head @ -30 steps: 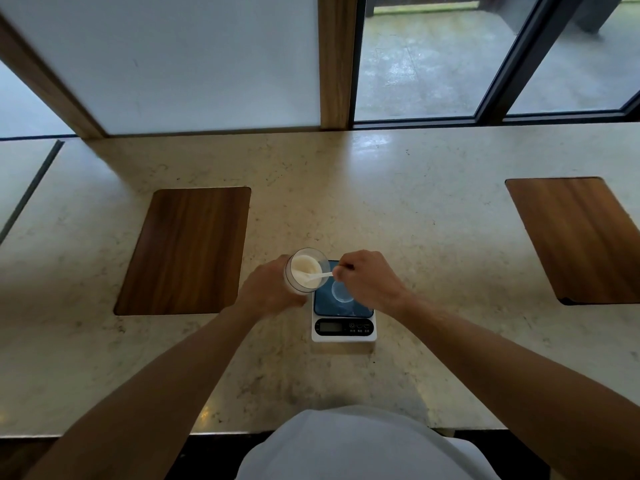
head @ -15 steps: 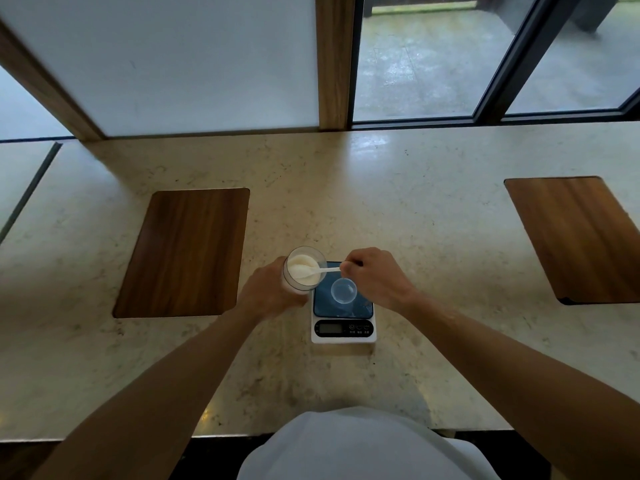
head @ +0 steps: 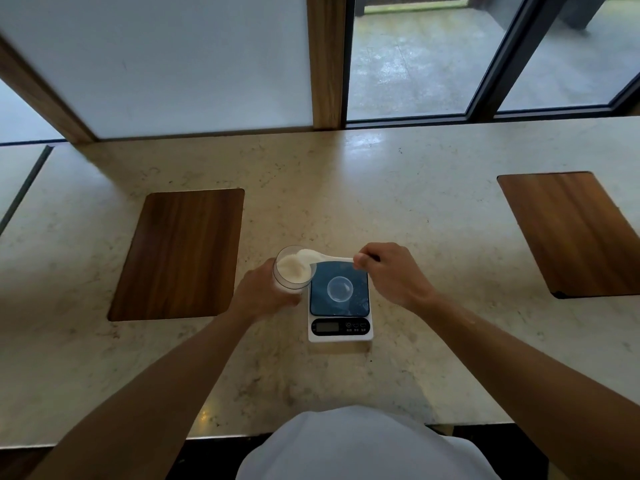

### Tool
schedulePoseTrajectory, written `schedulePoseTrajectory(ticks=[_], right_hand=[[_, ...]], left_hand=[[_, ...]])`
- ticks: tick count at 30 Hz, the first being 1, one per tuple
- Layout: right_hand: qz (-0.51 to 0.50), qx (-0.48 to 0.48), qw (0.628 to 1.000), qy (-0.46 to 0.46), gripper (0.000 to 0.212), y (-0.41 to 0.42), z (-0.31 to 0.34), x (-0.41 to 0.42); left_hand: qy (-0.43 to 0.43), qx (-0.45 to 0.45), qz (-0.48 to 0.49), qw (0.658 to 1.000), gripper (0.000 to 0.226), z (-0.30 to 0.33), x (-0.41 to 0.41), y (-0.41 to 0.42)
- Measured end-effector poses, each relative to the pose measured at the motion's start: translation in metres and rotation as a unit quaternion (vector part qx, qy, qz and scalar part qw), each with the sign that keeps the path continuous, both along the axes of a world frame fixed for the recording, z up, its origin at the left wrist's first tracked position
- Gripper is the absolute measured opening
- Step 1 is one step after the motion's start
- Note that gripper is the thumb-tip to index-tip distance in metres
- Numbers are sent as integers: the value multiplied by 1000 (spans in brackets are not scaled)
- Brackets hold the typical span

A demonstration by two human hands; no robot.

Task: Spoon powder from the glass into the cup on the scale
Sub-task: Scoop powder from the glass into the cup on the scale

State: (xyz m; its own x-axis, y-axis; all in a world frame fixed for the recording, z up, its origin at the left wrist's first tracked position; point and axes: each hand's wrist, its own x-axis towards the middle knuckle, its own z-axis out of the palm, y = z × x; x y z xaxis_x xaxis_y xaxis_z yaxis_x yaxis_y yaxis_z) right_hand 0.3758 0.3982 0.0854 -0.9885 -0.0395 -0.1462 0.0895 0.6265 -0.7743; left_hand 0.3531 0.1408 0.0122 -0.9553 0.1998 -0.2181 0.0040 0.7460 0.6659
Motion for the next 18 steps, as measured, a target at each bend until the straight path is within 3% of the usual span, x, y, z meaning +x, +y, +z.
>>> schedulePoseTrajectory(ticks=[18], right_hand=[[-23, 83, 995, -55, 26, 31, -49, 27]], left_hand=[[-37, 3, 60, 998, 81, 1, 13, -13]])
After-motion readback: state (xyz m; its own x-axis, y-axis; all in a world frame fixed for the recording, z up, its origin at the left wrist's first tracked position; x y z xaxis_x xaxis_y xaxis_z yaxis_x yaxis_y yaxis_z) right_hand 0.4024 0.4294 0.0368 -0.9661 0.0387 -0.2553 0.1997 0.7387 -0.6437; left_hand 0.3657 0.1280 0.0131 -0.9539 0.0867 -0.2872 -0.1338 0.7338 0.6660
